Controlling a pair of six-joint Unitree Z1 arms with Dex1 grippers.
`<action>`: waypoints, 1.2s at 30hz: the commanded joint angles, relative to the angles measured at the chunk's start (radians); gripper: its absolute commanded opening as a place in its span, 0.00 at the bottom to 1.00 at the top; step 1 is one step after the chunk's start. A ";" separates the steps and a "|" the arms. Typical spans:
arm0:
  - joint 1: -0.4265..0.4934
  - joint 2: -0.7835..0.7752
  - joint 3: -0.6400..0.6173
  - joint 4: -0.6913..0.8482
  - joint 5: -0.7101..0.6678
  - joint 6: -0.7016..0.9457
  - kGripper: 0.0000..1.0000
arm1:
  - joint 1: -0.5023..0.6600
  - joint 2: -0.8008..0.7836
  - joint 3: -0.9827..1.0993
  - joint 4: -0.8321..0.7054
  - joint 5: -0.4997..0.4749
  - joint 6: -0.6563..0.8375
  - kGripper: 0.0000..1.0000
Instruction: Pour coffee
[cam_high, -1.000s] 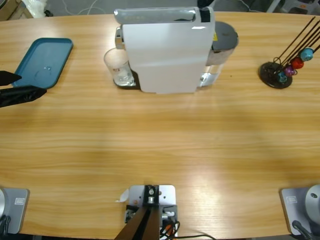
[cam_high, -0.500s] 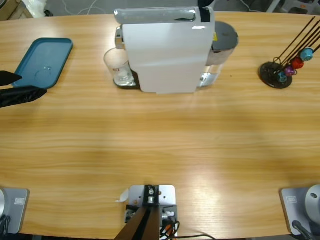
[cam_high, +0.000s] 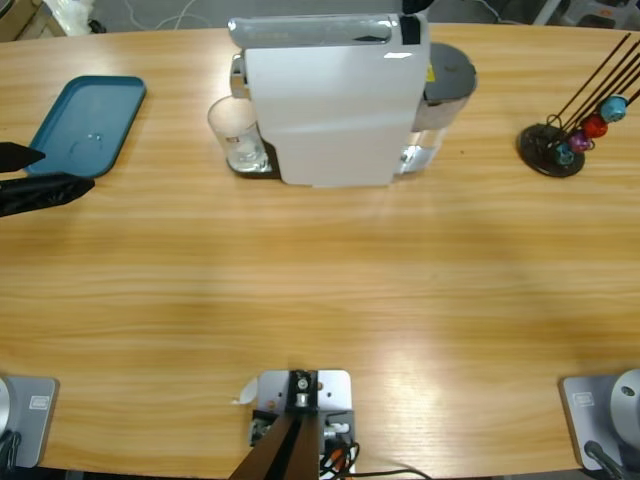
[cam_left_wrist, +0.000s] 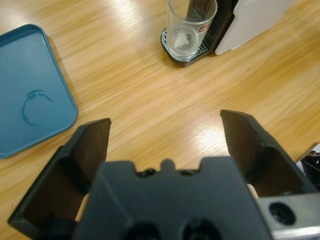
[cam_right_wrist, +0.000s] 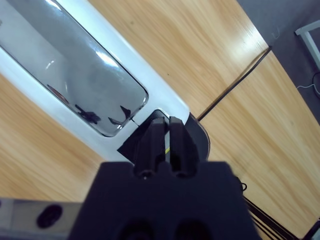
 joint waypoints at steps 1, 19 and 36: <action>-0.012 -0.014 0.036 -0.011 -0.019 0.010 0.95 | -0.010 -0.042 0.040 0.017 -0.025 -0.015 0.00; -0.012 -0.014 0.036 -0.011 -0.019 0.010 0.95 | 0.046 0.006 0.031 0.019 -0.011 -0.010 0.00; -0.012 -0.017 0.036 -0.011 -0.021 0.011 0.95 | 0.034 0.011 0.067 -0.001 -0.011 -0.010 0.00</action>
